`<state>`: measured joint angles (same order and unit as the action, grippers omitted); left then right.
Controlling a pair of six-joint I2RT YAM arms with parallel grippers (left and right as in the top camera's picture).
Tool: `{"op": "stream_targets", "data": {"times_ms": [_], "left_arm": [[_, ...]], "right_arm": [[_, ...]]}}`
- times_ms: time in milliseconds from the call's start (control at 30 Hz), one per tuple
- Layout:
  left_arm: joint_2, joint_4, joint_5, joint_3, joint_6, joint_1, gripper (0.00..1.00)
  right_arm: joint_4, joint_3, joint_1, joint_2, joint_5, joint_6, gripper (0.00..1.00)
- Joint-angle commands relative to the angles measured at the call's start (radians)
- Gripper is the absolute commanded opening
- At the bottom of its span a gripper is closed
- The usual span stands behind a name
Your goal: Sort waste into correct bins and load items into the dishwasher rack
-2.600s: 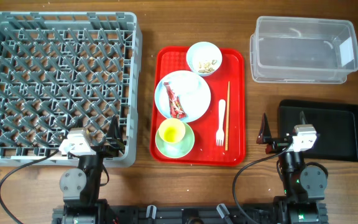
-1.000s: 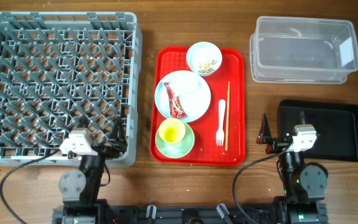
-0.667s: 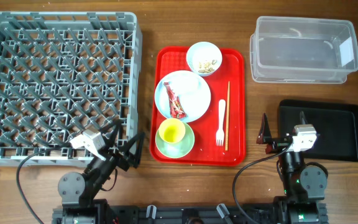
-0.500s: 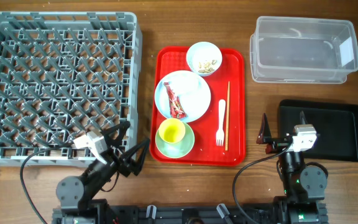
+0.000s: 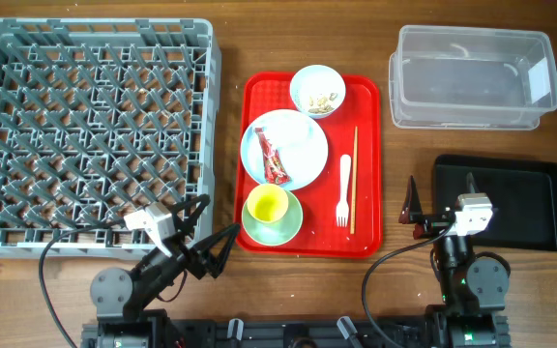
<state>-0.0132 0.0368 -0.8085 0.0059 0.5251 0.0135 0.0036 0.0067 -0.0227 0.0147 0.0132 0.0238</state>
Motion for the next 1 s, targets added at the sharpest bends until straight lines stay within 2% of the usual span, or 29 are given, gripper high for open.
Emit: {"op": "stream_targets", "data": {"times_ms": [0,100,267,400,533,767,900,967], "left_arm": [[0.006,-0.011,0.095,0.000,-0.243,-0.005,1.00],[0.006,0.003,0.213,0.000,-0.293,-0.005,1.00],[0.006,0.003,0.352,0.000,-0.298,-0.005,1.00],[0.006,-0.033,0.454,0.000,-0.410,-0.005,1.00],[0.004,-0.086,0.485,0.000,-0.521,-0.005,1.00],[0.004,-0.084,0.485,0.000,-0.521,-0.005,1.00],[0.004,-0.084,0.485,0.000,-0.521,-0.005,1.00],[0.004,-0.084,0.485,0.000,-0.521,-0.005,1.00]], "right_arm": [[0.003,-0.002,0.003,-0.003,-0.020,0.001,1.00],[0.003,-0.002,0.003,-0.003,-0.020,0.002,1.00],[0.003,-0.002,0.003,-0.003,-0.020,0.001,1.00],[0.003,-0.002,0.003,-0.003,-0.020,0.002,1.00],[0.003,-0.002,0.003,-0.003,-0.020,0.001,1.00],[0.006,-0.002,0.003,-0.003,-0.009,-0.017,1.00],[0.031,-0.002,0.003,-0.003,0.138,-0.257,1.00],[0.063,-0.002,0.003,-0.003,0.221,-0.536,1.00]]}}
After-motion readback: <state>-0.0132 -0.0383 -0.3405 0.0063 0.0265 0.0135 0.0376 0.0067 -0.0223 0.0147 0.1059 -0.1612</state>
